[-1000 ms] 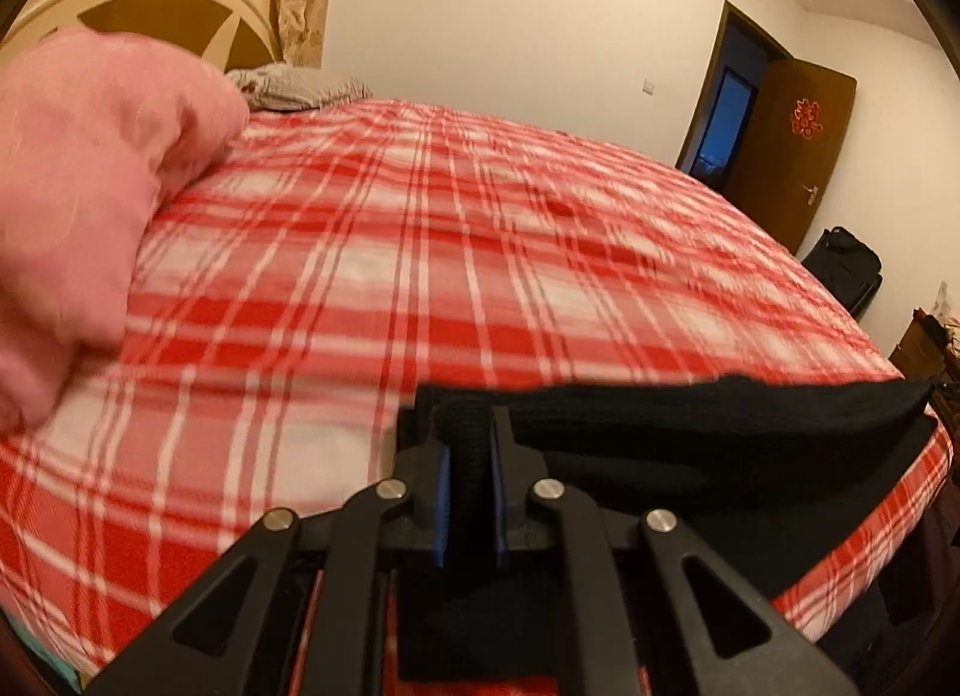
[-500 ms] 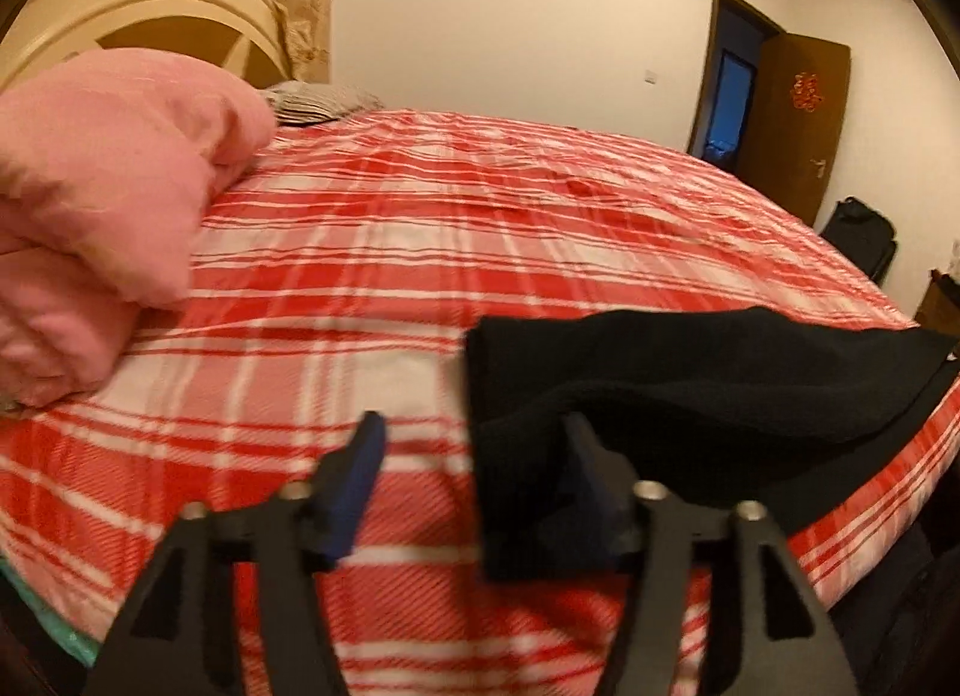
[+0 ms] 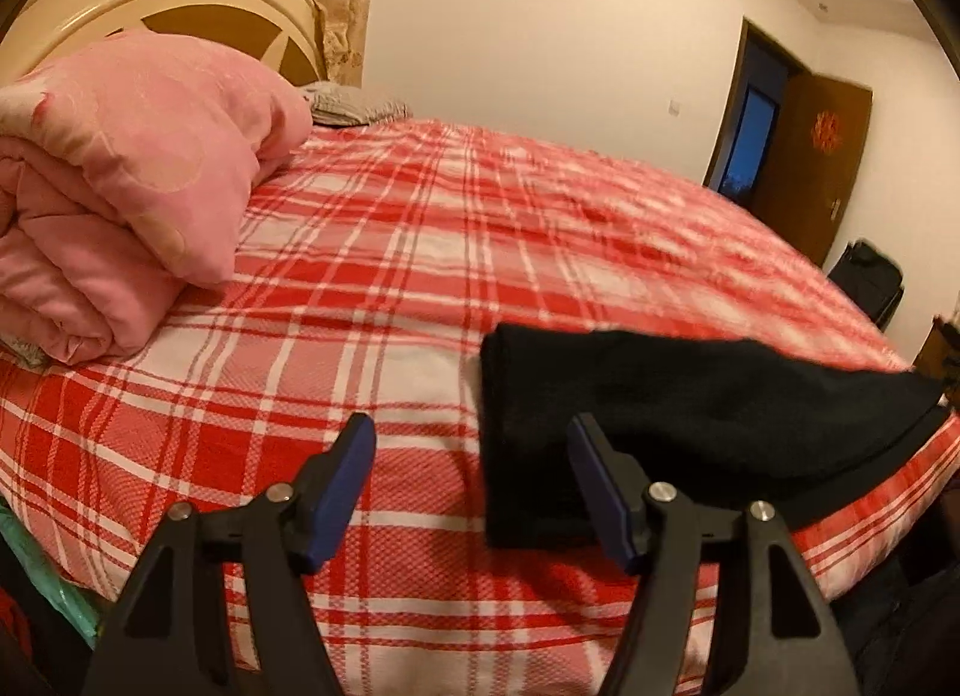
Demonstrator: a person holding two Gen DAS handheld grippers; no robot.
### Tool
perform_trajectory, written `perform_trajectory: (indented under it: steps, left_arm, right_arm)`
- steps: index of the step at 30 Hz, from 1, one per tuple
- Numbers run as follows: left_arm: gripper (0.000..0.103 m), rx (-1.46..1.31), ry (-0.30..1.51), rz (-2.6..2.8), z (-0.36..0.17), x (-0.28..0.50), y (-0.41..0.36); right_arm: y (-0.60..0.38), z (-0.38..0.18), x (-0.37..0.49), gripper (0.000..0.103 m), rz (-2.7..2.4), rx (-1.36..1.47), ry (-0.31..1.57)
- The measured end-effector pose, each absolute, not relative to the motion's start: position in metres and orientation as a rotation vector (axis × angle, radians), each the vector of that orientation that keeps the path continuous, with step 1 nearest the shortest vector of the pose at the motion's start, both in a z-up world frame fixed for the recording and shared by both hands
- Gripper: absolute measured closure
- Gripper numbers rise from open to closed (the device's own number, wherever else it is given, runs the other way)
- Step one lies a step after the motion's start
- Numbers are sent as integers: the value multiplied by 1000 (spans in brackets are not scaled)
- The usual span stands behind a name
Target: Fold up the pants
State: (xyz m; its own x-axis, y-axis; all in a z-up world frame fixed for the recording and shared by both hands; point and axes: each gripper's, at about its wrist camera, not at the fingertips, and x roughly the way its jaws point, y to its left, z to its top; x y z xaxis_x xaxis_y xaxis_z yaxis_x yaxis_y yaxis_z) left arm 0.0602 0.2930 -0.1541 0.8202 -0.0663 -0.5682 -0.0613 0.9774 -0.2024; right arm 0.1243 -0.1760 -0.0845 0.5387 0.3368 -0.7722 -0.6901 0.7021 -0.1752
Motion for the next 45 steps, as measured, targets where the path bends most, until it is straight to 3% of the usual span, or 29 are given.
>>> perform_trajectory:
  steps: [5,16,17,18,19,21,27,32,38,45]
  left_arm:
    - [34,-240,606,26,-152,51,305]
    - [32,-222,621,-52,-152,78,268]
    - [32,-213,628,-45,-153,83,264]
    - [32,-198,641,-33,-154,89,260]
    - [32,-196,644,-33,-155,91,258]
    - [32,-193,665,-18,-161,98,256]
    - [32,-195,758,38,-185,109,260]
    - [24,-222,761,38,-189,109,266]
    - [24,-213,763,36,-189,109,265]
    - [25,-166,766,60,-188,108,268]
  right_arm:
    - [-132,-117,123,41,669,-658,776]
    - [-106,-148,123,45,662,-783,758]
    - [-107,-147,125,53,663,-754,751]
    - [-108,-147,127,79,667,-734,755]
    - [-107,-146,129,90,669,-721,760]
    - [-106,-142,129,100,671,-701,757]
    - [-106,-129,109,100,687,-735,752]
    - [-106,-140,102,100,680,-752,788]
    - [-120,-107,109,100,676,-625,781]
    - [-109,-154,105,100,685,-715,871]
